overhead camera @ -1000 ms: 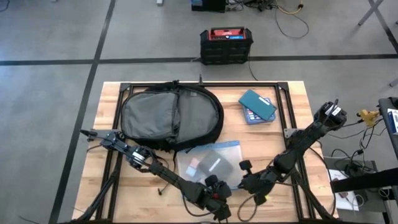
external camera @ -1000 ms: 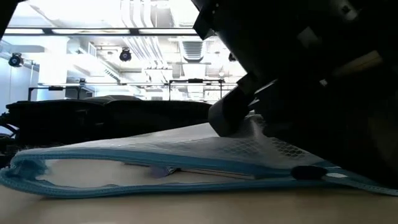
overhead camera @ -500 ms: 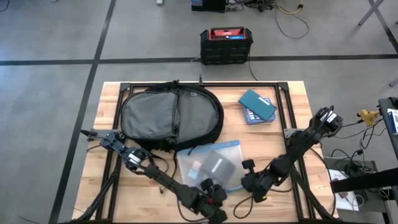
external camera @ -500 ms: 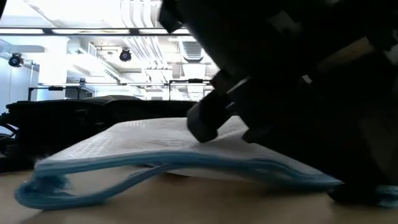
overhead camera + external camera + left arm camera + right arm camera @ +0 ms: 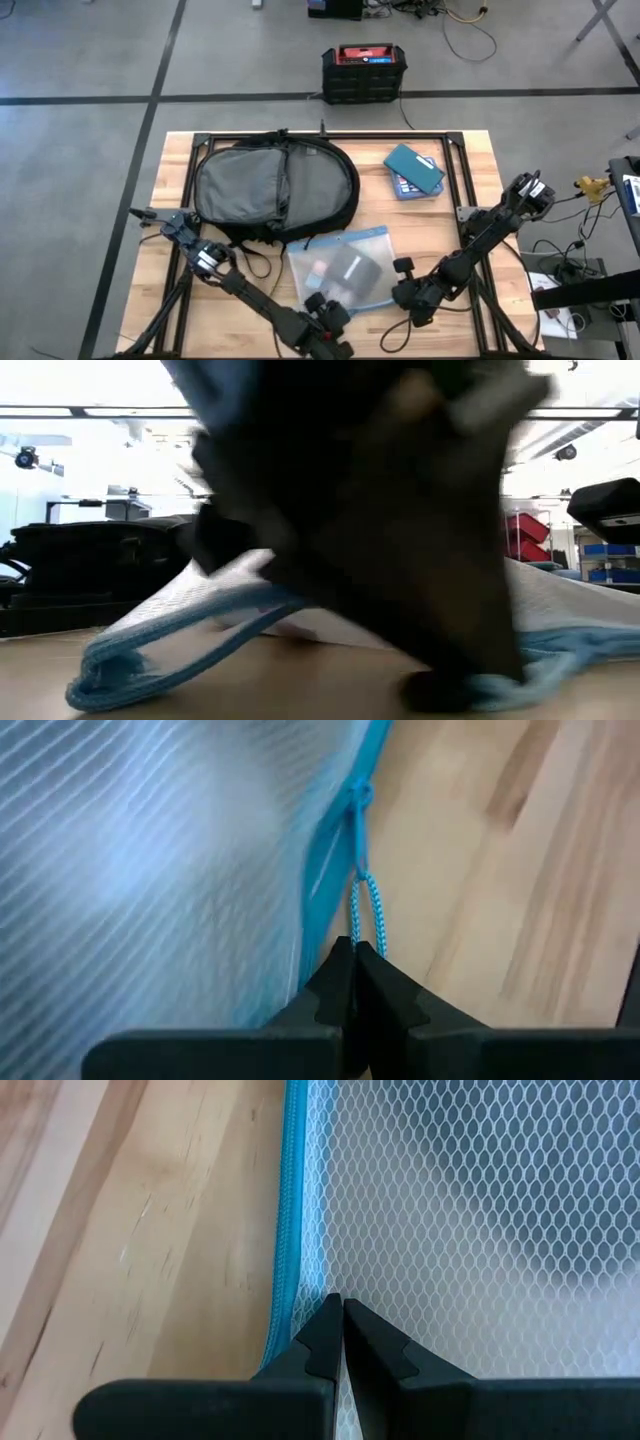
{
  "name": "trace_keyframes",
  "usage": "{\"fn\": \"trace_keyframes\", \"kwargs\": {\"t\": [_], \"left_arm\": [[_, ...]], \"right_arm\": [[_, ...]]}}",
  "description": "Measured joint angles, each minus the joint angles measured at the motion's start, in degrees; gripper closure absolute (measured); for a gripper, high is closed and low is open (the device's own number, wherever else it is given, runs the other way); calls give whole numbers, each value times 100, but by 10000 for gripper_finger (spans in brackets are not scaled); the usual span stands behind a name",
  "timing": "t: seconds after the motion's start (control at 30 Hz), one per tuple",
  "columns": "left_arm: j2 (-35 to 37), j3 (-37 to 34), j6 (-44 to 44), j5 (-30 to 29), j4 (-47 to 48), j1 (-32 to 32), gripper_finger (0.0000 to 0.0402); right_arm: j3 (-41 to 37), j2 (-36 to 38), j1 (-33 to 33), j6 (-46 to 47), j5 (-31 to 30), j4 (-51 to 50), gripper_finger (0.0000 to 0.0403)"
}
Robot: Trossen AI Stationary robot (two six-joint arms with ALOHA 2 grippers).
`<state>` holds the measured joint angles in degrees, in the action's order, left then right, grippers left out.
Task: Unpack backpack
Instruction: Close the blue zipper pouch
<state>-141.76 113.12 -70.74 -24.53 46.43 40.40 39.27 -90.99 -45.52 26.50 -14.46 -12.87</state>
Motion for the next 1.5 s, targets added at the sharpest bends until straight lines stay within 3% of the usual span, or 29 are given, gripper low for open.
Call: {"fn": "trace_keyframes", "kwargs": {"t": [0.47,0.57,0.7,0.83,1.0,1.2,1.37,1.5], "left_arm": [[466,-67,-2787,781,2943,1102,402],[512,-70,-3320,882,3165,1308,402],[530,-68,-3999,1464,3495,1518,401],[543,-63,-4426,956,3308,1613,402],[561,-55,-4047,-517,2828,1500,402],[698,-50,-2827,-1060,2106,1208,402],[803,-50,-1917,-943,2048,898,402],[882,-106,-1196,-339,1992,538,402]], "right_arm": [[-9,83,-2,-42,13,-33,403],[-11,161,-2,-66,13,-35,403],[-25,282,-15,-125,54,-119,403],[-27,461,-15,-271,-163,-99,403],[92,735,-13,-631,-468,-69,403],[308,1091,77,-867,-693,-30,403],[437,1029,429,-1357,-461,-15,386],[450,868,811,-1754,-42,358,324]]}}
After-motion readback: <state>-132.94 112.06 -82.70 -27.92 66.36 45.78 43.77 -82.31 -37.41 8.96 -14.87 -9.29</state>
